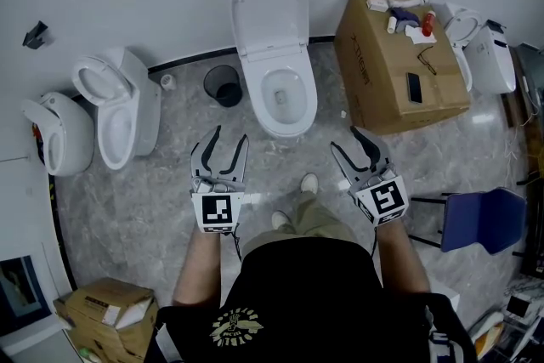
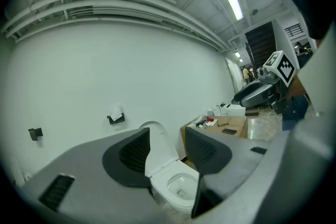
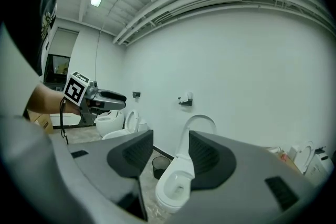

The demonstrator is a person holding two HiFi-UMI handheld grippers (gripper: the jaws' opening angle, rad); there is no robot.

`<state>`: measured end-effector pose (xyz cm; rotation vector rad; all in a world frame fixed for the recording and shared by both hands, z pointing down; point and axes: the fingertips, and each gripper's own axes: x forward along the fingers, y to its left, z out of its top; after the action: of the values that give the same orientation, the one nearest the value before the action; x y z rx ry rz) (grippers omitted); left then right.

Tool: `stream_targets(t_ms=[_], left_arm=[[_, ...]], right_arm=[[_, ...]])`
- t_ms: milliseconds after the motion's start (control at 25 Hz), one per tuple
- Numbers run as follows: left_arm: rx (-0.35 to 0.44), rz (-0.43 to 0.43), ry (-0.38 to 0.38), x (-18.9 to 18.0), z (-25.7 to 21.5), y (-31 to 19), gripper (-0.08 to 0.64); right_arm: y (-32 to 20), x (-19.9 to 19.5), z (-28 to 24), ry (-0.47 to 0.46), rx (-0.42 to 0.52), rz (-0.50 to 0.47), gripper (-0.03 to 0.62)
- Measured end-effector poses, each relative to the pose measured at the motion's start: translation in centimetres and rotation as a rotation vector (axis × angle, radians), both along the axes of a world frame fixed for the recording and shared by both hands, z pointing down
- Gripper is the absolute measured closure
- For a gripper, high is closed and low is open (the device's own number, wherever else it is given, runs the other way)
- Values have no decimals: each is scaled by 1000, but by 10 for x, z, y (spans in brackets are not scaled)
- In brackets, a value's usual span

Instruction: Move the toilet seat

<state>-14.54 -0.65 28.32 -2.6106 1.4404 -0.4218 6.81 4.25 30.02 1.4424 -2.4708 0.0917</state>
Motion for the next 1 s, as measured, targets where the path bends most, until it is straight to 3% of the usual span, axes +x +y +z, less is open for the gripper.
stream_targets(t_ms=[520, 1000], left_arm=[[-16, -14, -14, 42, 12, -67, 347], [-28, -121, -42, 78, 30, -125, 347]], right_arm=[[-73, 33, 8, -3, -19, -49, 383], [-153, 82, 34, -21, -38, -155, 383]])
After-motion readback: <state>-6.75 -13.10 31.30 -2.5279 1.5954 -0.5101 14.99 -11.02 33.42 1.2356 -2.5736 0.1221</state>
